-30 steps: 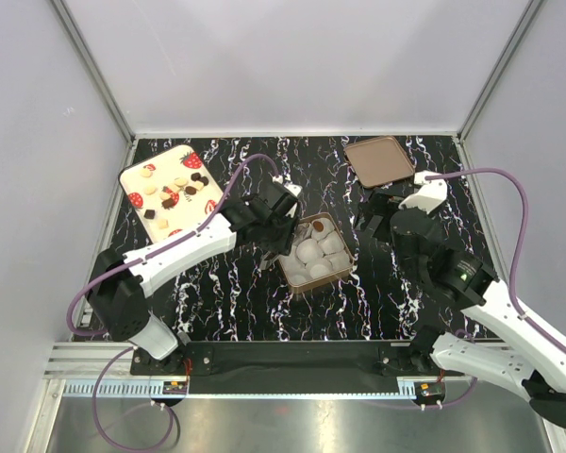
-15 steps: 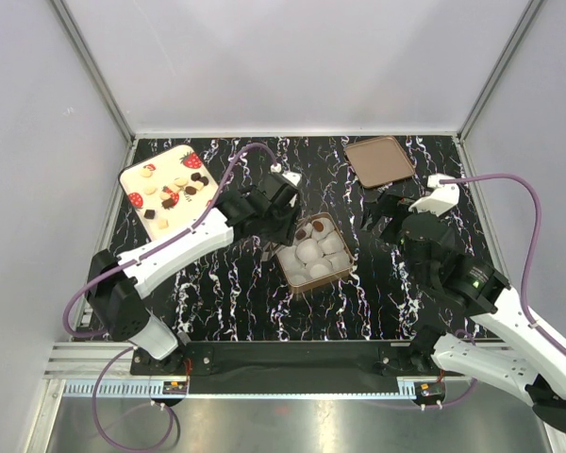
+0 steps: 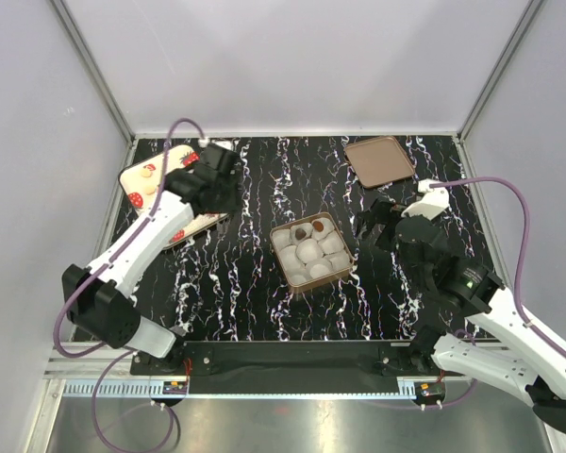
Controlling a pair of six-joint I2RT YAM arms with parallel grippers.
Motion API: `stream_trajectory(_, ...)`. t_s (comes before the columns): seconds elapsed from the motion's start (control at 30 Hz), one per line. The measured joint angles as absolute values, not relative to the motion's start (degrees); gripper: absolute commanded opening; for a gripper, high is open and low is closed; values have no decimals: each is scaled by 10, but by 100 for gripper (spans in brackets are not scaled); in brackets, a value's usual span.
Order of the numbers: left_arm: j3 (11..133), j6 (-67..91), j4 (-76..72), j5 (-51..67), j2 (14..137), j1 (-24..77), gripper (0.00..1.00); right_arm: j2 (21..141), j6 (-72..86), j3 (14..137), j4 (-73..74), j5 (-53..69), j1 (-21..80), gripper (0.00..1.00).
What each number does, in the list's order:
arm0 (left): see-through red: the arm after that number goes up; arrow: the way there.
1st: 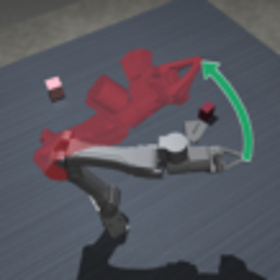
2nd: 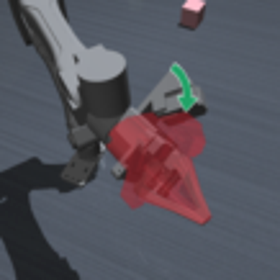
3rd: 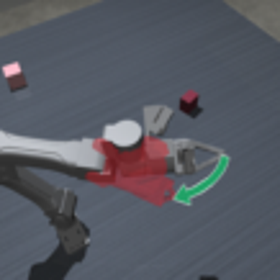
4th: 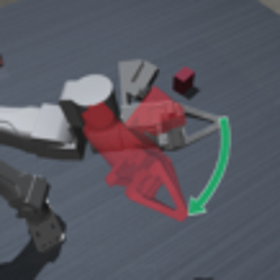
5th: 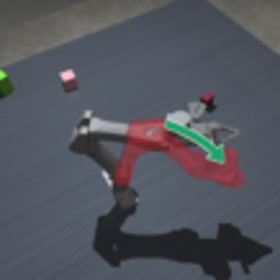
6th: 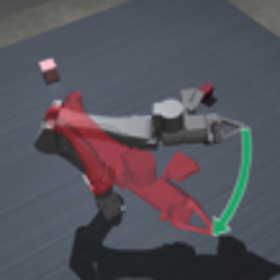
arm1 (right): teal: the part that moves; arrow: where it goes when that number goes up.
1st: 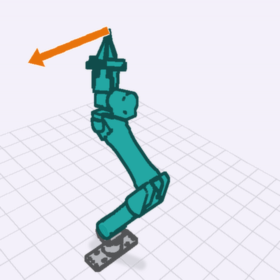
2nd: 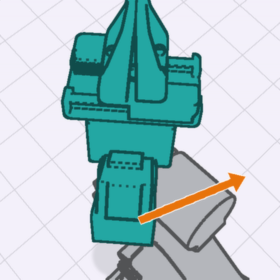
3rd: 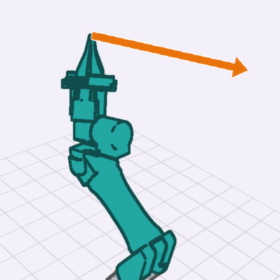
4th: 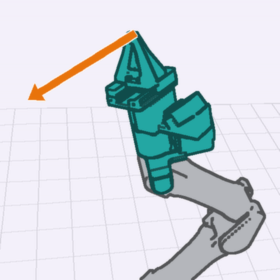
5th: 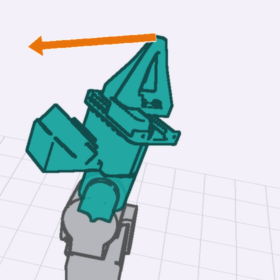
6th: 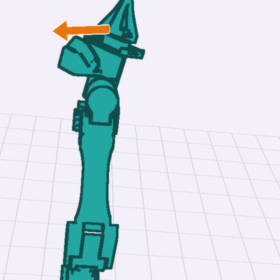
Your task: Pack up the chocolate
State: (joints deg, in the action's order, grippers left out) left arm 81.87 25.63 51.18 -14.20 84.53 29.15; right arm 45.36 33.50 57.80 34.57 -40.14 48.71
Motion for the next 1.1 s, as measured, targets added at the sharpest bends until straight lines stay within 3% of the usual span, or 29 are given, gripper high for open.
stream_trajectory(0.23,714,267,510,-140,786,122,54,450,335,553,336,-377,487,100)
stream_trajectory(0.4,673,268,513,-141,769,56,54,446,335,547,321,-357,487,100)
stream_trajectory(1.1,612,248,473,-111,771,-18,51,426,334,535,311,-347,487,100)
